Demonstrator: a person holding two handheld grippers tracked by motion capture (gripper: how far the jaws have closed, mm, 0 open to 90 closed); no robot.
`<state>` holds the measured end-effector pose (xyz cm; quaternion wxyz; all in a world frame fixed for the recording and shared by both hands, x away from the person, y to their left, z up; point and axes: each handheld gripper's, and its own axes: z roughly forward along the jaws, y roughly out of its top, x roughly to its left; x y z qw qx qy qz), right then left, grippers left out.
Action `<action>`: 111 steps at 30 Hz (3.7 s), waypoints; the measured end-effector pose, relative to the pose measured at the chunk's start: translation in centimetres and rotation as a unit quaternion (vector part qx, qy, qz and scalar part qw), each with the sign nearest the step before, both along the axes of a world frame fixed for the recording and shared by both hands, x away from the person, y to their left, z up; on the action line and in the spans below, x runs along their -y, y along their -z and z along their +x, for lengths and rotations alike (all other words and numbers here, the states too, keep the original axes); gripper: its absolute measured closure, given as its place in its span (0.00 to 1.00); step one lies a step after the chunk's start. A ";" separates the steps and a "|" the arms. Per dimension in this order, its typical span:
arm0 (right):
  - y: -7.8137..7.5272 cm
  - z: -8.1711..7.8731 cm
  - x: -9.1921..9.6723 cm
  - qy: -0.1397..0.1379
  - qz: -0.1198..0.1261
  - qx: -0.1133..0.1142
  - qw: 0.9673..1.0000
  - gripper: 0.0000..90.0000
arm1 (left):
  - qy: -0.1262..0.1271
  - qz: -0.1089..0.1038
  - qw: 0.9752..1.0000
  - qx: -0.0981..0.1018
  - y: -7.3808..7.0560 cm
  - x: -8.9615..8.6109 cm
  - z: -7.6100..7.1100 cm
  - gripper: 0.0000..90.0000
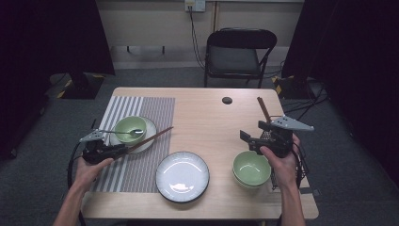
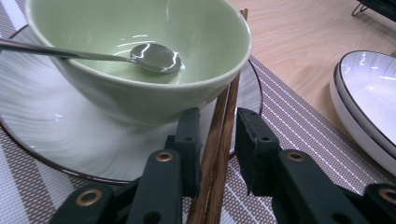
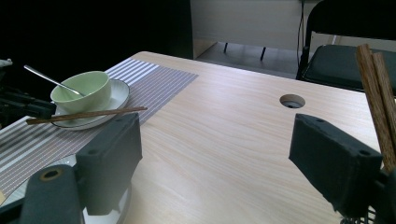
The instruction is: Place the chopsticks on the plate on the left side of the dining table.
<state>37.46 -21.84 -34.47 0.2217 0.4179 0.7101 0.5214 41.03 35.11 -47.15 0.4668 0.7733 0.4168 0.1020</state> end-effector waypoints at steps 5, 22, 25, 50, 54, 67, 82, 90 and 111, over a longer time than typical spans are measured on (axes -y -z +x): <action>0.1 0.0 0.0 0.001 -0.001 -0.001 1.000 0.18 | -0.002 0.011 1.000 -0.006 0.3 0.2 0.2 0.76; 0.1 0.0 0.0 0.002 0.000 -0.001 1.000 0.18 | 0.009 0.020 1.000 -0.005 0.6 0.6 0.3 0.82; 0.1 0.0 0.0 0.002 -0.001 -0.001 1.000 0.18 | 0.009 0.022 1.000 -0.004 0.6 0.5 0.2 0.82; 0.1 0.0 0.2 0.002 0.001 -0.002 1.000 0.18 | 0.016 0.030 0.999 -0.003 0.5 -0.7 0.0 0.80; 0.1 0.0 0.2 0.002 0.001 -0.002 1.000 0.18 | 0.013 0.034 0.999 0.001 0.4 -0.9 0.0 0.79; 0.1 0.0 0.2 0.002 0.001 -0.002 1.000 0.18 | -0.003 0.029 1.000 0.005 0.0 -1.5 -0.2 0.70; 0.4 0.2 -0.2 -0.002 -0.002 -0.008 1.000 0.18 | 0.000 0.036 0.999 0.007 0.1 -0.2 0.3 0.71; 0.3 0.2 0.0 0.000 0.000 -0.007 1.000 0.18 | 0.004 0.047 0.999 0.006 0.4 0.1 0.3 0.77; 0.2 0.0 0.3 0.002 0.000 -0.003 1.000 0.18 | -0.009 0.045 0.999 0.010 0.4 -1.3 0.2 0.73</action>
